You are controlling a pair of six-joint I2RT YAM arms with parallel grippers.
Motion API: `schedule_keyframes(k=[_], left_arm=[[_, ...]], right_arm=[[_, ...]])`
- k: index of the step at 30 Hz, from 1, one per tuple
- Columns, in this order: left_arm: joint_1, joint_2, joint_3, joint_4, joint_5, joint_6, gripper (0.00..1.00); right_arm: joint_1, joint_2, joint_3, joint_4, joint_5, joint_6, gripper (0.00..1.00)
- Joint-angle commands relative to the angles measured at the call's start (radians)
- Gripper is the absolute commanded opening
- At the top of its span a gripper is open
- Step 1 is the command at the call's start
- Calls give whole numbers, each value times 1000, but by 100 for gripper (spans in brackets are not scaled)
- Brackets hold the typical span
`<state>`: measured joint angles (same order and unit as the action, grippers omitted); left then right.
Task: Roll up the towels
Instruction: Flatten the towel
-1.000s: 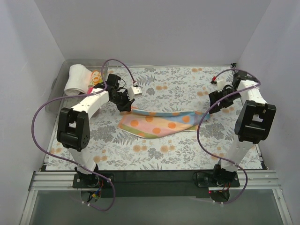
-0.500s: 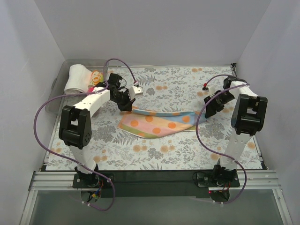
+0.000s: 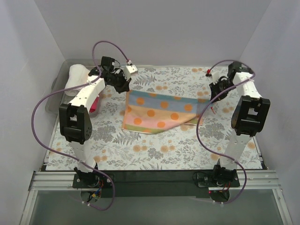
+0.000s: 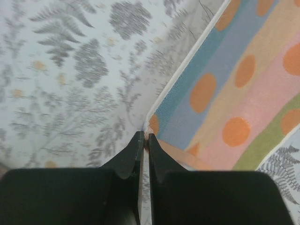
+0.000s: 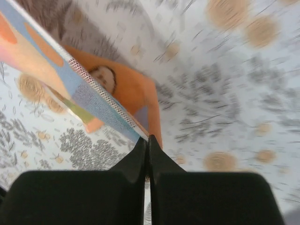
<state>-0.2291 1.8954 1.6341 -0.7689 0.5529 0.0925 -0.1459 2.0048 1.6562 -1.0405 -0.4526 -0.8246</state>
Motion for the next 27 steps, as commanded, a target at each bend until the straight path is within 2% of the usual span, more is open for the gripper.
schedule_keyframes(k=[1, 5, 8, 11, 17, 19, 23, 27], left_arm=[[60, -13, 145, 20, 11, -53, 0], [79, -42, 184, -1, 42, -19, 0], [79, -113, 127, -3, 64, -7, 0], [80, -229, 34, -24, 85, 32, 0], [82, -505, -241, -26, 131, 62, 0], [80, -562, -270, -41, 134, 58, 0], [82, -660, -275, -84, 140, 44, 0], [82, -658, -258, -110, 111, 19, 0]], right_arm=[[-9, -98, 242, -30, 2, 34, 1], [-9, -126, 355, -46, -4, 65, 1], [-9, -165, 349, -59, 12, 74, 1], [-11, -259, 277, -70, 40, 56, 1], [-17, -528, -31, -50, 35, 22, 1], [-23, -592, -105, -43, 43, 27, 1], [-24, -744, -141, -41, 63, 27, 1], [-24, -746, -145, -41, 95, -1, 1]])
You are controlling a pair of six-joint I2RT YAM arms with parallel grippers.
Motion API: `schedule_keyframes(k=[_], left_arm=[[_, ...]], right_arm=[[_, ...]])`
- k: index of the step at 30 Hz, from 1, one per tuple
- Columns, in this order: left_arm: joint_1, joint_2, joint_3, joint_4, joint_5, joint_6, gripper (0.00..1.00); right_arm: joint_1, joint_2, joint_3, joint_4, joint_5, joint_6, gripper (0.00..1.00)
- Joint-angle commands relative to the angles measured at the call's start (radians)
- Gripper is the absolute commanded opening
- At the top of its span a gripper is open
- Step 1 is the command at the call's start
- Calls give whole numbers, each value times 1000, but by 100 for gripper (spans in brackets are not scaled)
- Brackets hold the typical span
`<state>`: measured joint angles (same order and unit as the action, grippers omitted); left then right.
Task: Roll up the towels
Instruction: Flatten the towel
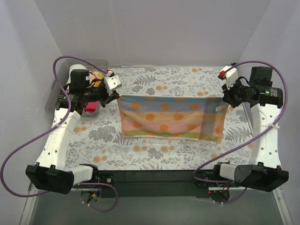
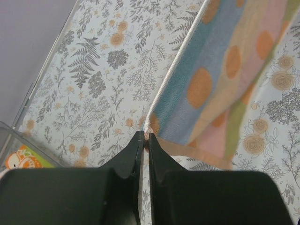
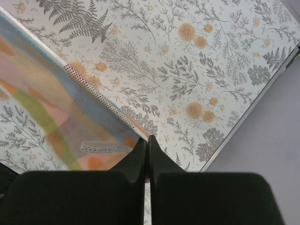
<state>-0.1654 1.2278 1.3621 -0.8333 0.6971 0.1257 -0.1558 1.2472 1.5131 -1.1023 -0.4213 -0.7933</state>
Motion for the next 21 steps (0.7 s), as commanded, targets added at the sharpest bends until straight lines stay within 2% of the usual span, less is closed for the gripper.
schedule_keyframes(k=[1, 6, 10, 12, 17, 20, 21], left_arm=[[18, 42, 6, -47, -41, -15, 0], [18, 177, -49, 51, -68, -50, 0], [17, 355, -38, 151, -146, -118, 0], [17, 461, -18, 192, -150, -120, 0], [17, 626, 79, 304, -208, -156, 0], [17, 740, 164, 300, -215, -150, 0], [17, 763, 219, 300, -220, -150, 0]], right_arm=[[-11, 24, -14, 30, 55, -34, 1], [18, 223, -62, 99, 13, 5, 1], [85, 398, -36, 215, 56, 69, 1], [102, 509, 1, 252, 75, 112, 1], [128, 742, 229, 306, 131, 173, 1], [144, 825, 321, 314, 194, 158, 1], [144, 840, 341, 318, 200, 157, 9]])
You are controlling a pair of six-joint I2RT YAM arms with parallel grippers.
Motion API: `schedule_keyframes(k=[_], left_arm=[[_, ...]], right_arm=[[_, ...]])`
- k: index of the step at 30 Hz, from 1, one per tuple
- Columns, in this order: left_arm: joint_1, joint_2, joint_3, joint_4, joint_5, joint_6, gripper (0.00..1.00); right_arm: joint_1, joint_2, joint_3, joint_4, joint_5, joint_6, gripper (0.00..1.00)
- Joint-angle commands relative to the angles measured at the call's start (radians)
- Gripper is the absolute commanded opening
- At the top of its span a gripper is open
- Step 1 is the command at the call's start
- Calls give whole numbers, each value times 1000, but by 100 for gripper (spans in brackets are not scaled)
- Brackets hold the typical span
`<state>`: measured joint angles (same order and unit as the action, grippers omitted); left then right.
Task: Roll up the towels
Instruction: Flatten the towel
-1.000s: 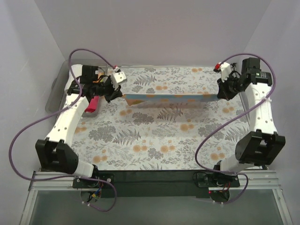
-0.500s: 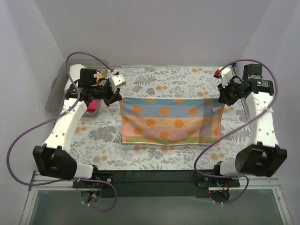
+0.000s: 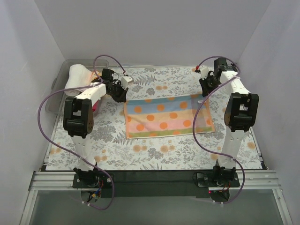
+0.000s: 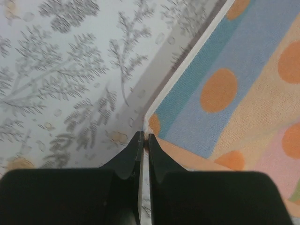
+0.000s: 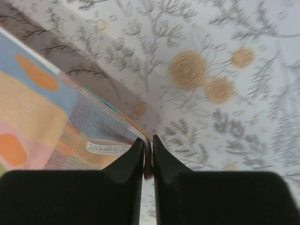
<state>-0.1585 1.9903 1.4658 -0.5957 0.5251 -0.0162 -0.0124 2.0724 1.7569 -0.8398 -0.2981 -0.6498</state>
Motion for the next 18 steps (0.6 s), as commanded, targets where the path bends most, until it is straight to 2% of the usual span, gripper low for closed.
schedule_keyframes(k=[1, 2, 3, 5, 6, 7, 11, 13, 16, 17, 18], left_arm=[[10, 52, 142, 56, -51, -8, 0], [10, 76, 178, 44, -54, -8, 1], [10, 103, 242, 12, -66, -5, 13], [11, 157, 306, -30, -88, -4, 27], [11, 165, 327, -61, -97, 1, 32], [13, 166, 359, -73, -96, 8, 40], [17, 76, 351, -127, -59, 42, 44], [16, 15, 280, -188, 16, 93, 43], [5, -123, 161, -254, 85, 182, 32], [-13, -155, 90, -272, 73, 230, 23], [-24, -197, 52, -311, 72, 249, 17]], right_arm=[[0, 40, 117, 57, 88, 13, 19], [2, 49, 140, 61, 99, 13, 33], [3, 55, 151, 62, 109, 13, 50], [3, 55, 161, 61, 128, 16, 53], [3, 48, 153, 61, 135, 19, 58], [-3, 37, 147, 54, 136, 25, 59], [-40, -81, 99, -5, 84, 19, 58], [-57, -159, 34, -70, 35, -13, 53], [-57, -250, -136, -122, 1, -60, 40], [-55, -303, -190, -130, -4, -79, 38], [-54, -326, -232, -139, -7, -86, 32]])
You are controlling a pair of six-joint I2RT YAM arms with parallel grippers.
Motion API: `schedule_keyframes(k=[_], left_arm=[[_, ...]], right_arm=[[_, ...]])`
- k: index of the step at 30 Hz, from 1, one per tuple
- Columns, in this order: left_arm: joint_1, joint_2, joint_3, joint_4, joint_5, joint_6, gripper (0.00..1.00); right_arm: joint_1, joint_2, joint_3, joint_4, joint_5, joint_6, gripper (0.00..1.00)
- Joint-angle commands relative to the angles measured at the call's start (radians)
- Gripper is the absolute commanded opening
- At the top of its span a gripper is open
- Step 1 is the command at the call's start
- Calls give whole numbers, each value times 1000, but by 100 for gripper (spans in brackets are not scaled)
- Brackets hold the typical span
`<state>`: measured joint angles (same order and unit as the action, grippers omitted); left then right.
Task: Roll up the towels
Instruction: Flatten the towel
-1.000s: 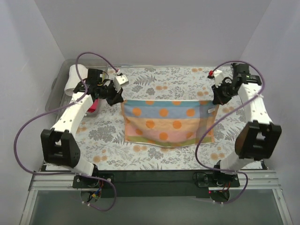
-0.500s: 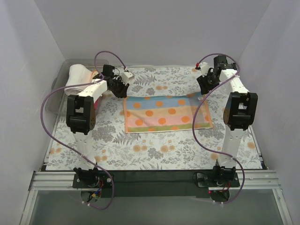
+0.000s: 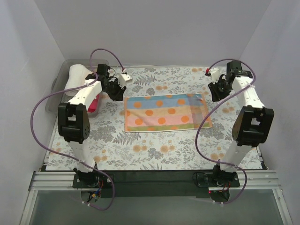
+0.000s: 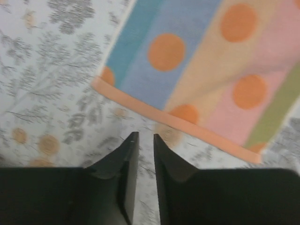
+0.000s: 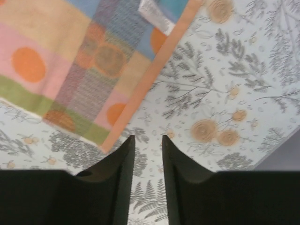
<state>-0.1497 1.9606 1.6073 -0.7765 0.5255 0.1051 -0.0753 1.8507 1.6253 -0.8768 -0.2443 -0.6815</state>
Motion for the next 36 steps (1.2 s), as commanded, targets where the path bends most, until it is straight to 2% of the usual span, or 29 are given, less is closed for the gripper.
schedule_keyframes(k=[1, 3, 6, 13, 24, 30, 36], left_arm=[[-43, -186, -122, -148, 71, 143, 14], [-70, -218, -217, -170, 59, 154, 6], [-109, -288, -335, -141, 36, 128, 3], [-235, -333, -513, -47, -47, 38, 0], [-255, -263, -518, 69, -125, -41, 0], [-257, -192, -524, 74, -179, -51, 0], [-235, -218, -592, 63, -231, -16, 0]], right_arm=[[17, -123, -183, -116, -56, -61, 29], [28, -162, -243, -129, -47, -61, 20], [48, -191, -343, -122, -33, -43, 14], [72, -177, -446, 1, 22, 54, 9], [112, -119, -504, 105, 82, 131, 4], [112, -87, -527, 134, 163, 171, 2], [114, -96, -614, 189, 302, 165, 1]])
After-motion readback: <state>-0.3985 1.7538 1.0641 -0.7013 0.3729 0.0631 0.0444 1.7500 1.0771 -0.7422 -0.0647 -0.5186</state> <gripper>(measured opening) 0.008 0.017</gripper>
